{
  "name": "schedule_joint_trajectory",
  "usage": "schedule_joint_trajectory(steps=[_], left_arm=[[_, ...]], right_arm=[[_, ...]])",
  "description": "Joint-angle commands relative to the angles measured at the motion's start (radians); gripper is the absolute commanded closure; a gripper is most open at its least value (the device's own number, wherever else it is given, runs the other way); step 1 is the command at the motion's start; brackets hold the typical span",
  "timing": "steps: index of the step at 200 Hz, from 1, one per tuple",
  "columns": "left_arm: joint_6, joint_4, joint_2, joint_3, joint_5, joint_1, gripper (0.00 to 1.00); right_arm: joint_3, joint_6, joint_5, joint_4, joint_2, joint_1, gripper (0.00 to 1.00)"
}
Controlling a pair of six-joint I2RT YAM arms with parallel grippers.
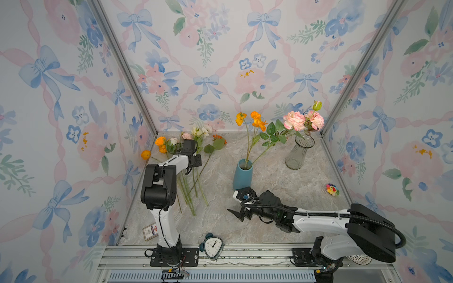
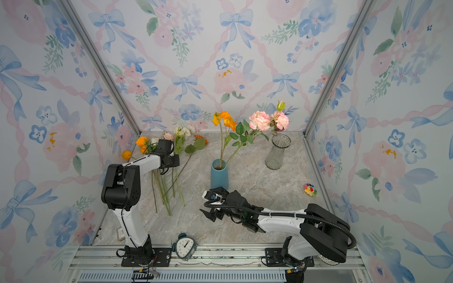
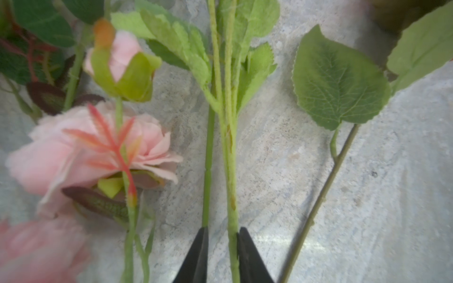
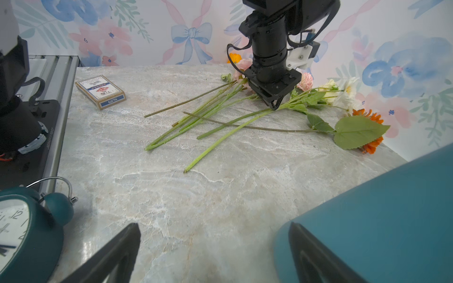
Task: Arrange the flowers into the vase
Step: 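Move the left gripper back to the flower pile stems, then close the left gripper on the white flower stem in the pile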
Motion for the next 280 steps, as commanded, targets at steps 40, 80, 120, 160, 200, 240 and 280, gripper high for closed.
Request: schedule_joint_trajectory(steps=[40,80,120,160,200,240,280], left_arm=[[-0.034,-0.013,0.022,0.026,0.058,0.005,0.76],[-0.06,-0.013,0.06,0.026,0.073,0.004,0.82],[-0.079,-0.011,0.079,0.029,0.089,-0.003,0.9],[-0.1,-0.002,-0.031,0.025,0.078,0.001,1.0],[-0.109,0.004,-0.124,0.026,0.121,0.027,1.0],[-0.099,0.08,-0.243,-0.029,0.103,0.031,1.0],[-0.143,0.35,-0.452,-0.203,0.163,0.037,1.0]], right_arm=[[0.028,-0.024,-0.02,0.042,0.036,0.008,0.03],[0.039,-0.018,-0.024,0.099,0.084,0.007,0.03],[0.04,0.041,-0.062,0.159,0.123,-0.028,0.03],[0.021,0.105,-0.1,0.202,0.126,-0.083,0.03],[0.017,0.097,-0.114,0.196,0.106,-0.072,0.03],[-0.038,0.044,-0.027,0.241,0.052,-0.053,0.03],[-0.1,0.032,0.074,0.188,-0.125,-0.055,0.03]])
